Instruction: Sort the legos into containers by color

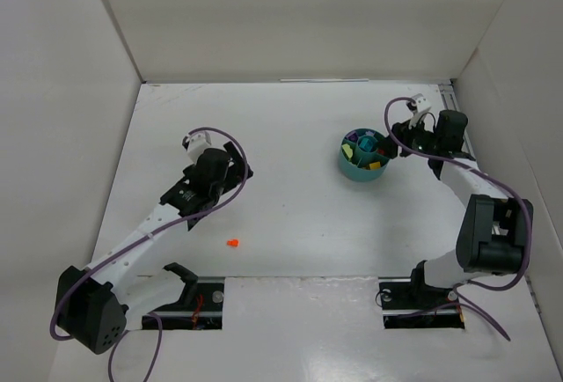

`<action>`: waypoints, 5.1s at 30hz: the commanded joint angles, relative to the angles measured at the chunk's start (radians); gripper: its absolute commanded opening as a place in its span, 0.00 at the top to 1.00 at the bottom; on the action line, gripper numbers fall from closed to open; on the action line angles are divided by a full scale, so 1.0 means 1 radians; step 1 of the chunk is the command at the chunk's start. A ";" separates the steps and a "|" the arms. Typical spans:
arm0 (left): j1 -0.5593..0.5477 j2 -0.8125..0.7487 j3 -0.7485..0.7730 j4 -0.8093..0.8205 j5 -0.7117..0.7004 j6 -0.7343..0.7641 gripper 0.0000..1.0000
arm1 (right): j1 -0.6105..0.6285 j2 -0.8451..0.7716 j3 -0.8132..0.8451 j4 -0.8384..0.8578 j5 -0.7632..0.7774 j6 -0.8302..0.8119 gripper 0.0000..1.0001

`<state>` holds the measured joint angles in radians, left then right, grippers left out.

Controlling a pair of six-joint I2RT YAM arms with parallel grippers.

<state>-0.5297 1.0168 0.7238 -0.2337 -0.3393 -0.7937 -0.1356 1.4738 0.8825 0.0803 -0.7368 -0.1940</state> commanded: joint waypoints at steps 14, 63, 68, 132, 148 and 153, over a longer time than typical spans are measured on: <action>-0.042 -0.023 -0.066 -0.413 0.054 -0.288 0.11 | -0.010 -0.395 -0.109 -0.054 0.253 -0.128 0.00; -0.351 0.260 -0.046 -0.552 -0.009 -0.773 0.66 | -0.010 -0.515 -0.186 -0.258 0.396 -0.263 0.00; -0.351 0.249 -0.081 -0.521 0.011 -0.773 0.60 | -0.010 -0.515 -0.186 -0.258 0.396 -0.263 0.00; -0.385 1.350 1.628 0.126 0.438 0.551 0.88 | -0.010 -0.922 -0.140 -0.519 1.064 -0.105 0.00; -0.366 1.427 1.636 0.145 0.487 0.551 0.86 | -0.010 -0.911 -0.159 -0.501 1.042 -0.114 0.00; -0.366 1.427 1.626 0.145 0.487 0.542 0.83 | -0.010 -0.911 -0.159 -0.501 1.042 -0.114 0.00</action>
<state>-0.8948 2.4554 2.3375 -0.1345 0.1310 -0.2462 -0.1383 0.5644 0.7227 -0.4622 0.3096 -0.3042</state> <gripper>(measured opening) 0.195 0.995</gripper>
